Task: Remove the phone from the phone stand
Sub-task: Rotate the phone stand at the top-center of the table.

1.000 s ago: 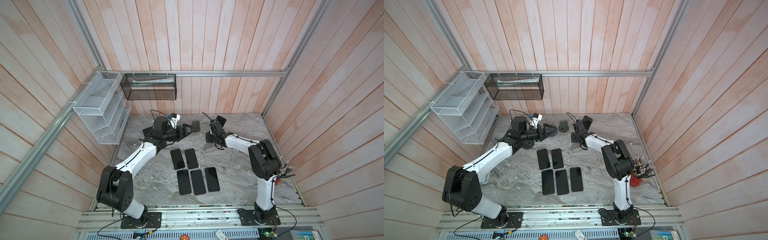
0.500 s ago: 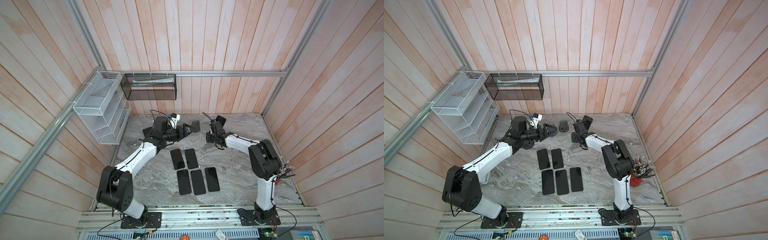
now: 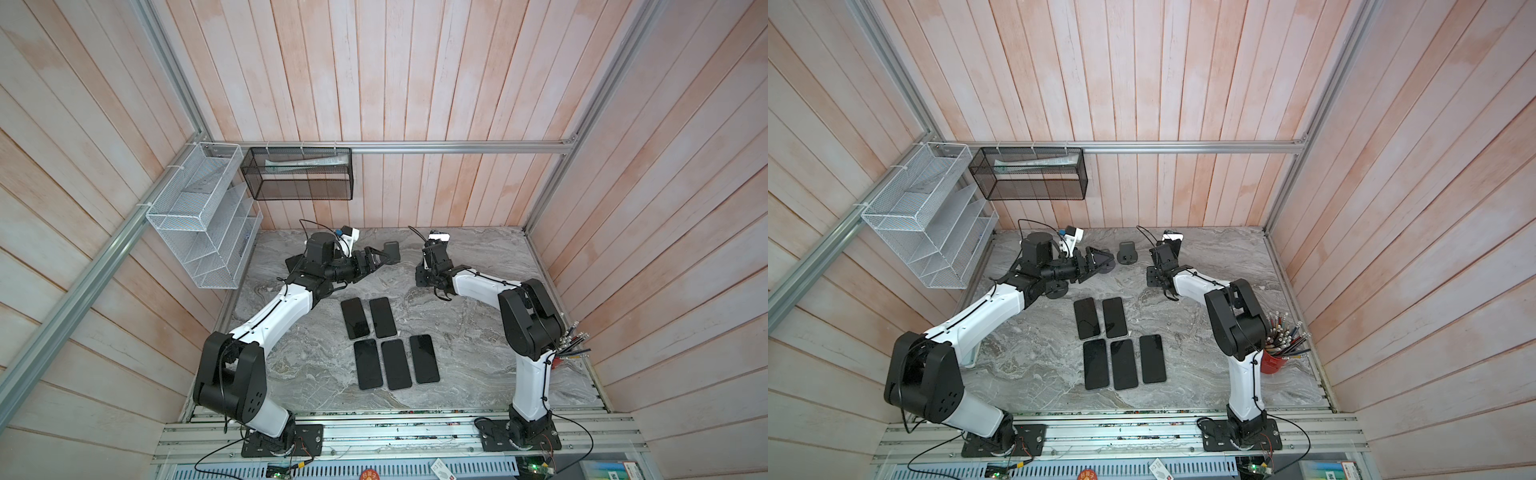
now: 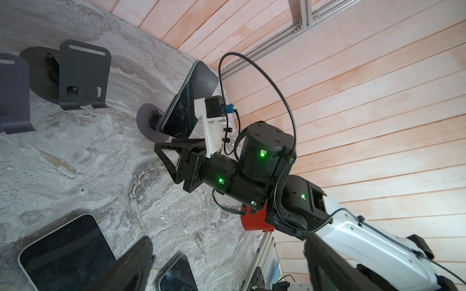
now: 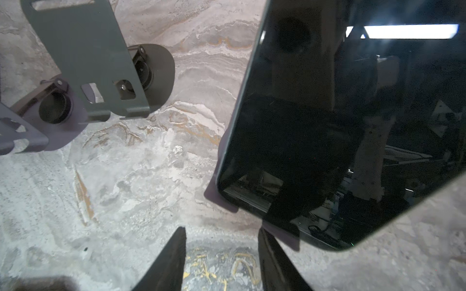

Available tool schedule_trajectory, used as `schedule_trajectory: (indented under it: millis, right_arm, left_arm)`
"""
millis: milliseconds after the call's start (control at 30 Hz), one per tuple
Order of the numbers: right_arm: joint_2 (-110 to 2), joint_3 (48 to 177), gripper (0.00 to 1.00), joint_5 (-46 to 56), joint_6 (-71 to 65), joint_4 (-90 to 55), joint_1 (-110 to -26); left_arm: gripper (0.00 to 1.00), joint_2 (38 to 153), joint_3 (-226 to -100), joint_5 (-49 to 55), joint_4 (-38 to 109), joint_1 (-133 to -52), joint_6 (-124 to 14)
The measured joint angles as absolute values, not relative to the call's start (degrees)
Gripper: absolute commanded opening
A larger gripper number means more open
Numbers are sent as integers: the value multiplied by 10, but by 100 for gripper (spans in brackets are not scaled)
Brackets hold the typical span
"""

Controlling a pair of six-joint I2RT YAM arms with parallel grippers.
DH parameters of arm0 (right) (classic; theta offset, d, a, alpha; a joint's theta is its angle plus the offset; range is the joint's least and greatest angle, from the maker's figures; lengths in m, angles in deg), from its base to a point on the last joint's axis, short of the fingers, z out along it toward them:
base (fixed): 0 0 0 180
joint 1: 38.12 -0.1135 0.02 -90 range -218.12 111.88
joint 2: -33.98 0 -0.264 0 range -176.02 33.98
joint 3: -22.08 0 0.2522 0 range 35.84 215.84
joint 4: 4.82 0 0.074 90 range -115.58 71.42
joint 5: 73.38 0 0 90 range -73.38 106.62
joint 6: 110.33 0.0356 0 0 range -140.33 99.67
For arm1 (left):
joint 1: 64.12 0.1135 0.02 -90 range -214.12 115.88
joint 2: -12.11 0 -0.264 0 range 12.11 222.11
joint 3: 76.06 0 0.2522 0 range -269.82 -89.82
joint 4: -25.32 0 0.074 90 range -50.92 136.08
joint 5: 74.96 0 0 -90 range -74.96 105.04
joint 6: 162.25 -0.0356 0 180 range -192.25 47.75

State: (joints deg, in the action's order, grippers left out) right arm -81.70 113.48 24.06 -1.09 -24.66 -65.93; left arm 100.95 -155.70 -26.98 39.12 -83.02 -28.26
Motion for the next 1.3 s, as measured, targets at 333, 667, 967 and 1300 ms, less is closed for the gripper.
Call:
schedule_trajectory:
  millis: [333, 667, 967, 1300]
  right_arm:
    - [-804, 1118, 50, 243, -11, -247, -648]
    - [-789, 1106, 50, 243, -20, -246, -641]
    - [-782, 1090, 50, 243, -22, -242, -634]
    - [-742, 1043, 57, 250, -17, -229, -630]
  left_arm:
    - [95, 1010, -1557, -270, 391, -830, -283]
    - [95, 1015, -1557, -270, 391, -830, -283]
    - [95, 1015, -1557, -270, 391, -830, -282]
    - [95, 1015, -1557, -270, 391, -830, -281]
